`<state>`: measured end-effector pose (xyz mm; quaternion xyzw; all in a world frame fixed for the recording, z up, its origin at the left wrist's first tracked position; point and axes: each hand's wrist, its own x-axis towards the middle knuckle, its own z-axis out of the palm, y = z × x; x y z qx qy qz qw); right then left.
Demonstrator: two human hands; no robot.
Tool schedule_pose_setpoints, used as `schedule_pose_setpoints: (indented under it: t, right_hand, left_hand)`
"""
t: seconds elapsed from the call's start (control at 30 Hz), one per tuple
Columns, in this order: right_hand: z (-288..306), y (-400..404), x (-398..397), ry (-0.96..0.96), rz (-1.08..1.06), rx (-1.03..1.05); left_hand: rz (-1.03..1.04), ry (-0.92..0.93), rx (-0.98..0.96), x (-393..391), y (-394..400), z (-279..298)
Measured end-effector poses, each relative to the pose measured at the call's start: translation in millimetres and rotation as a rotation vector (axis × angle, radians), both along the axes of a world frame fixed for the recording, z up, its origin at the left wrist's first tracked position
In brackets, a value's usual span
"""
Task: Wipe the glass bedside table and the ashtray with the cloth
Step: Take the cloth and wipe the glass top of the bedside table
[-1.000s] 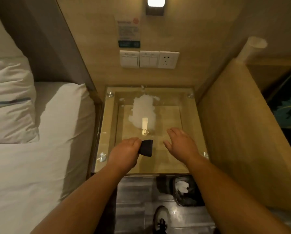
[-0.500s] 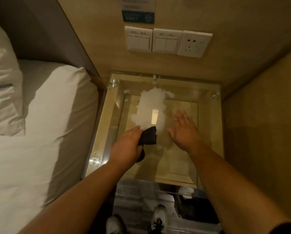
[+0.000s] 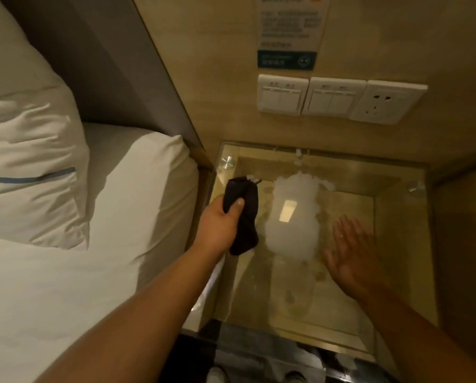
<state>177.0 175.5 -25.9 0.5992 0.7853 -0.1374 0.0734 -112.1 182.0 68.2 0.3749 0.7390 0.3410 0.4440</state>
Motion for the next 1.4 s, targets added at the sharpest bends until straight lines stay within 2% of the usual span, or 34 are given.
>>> schedule_pose_setpoints:
  t: [0.07, 0.17, 0.23, 0.37, 0.4, 0.47, 0.7, 0.87, 1.4]
  right_hand:
    - [-5, 1, 0, 0.012, 0.007, -0.011]
    - [-14, 2, 3, 0.013, -0.005, -0.021]
    - [-18, 1, 6, 0.010, 0.015, -0.002]
    - [-17, -1, 3, 0.028, 0.007, 0.062]
    - [-17, -2, 2, 0.023, -0.001, 0.069]
    - [-18, 1, 2, 0.021, -0.013, 0.092]
    - [-15, 1, 4, 0.024, -0.001, 0.107]
    - [-15, 3, 4, -0.009, -0.007, 0.084]
    - [-6, -2, -1, -0.016, -0.034, 0.076]
  left_hand:
    - [0.031, 0.042, 0.025, -19, 34, 1]
    - [-0.055, 0.412, 0.176, -41, 92, 1]
    - [-0.207, 0.608, 0.207, -49, 128, -5]
    - [-0.731, 0.753, 0.078, -52, 162, -49]
    - [-0.804, 0.830, 0.077, -52, 160, -65]
    - [-0.815, 0.942, 0.130, -52, 153, -86]
    - [-0.877, 0.949, 0.114, -53, 150, -88]
    - [-0.871, 0.924, 0.117, -44, 111, -88]
    - [-0.858, 0.882, 0.020, -24, -145, -86]
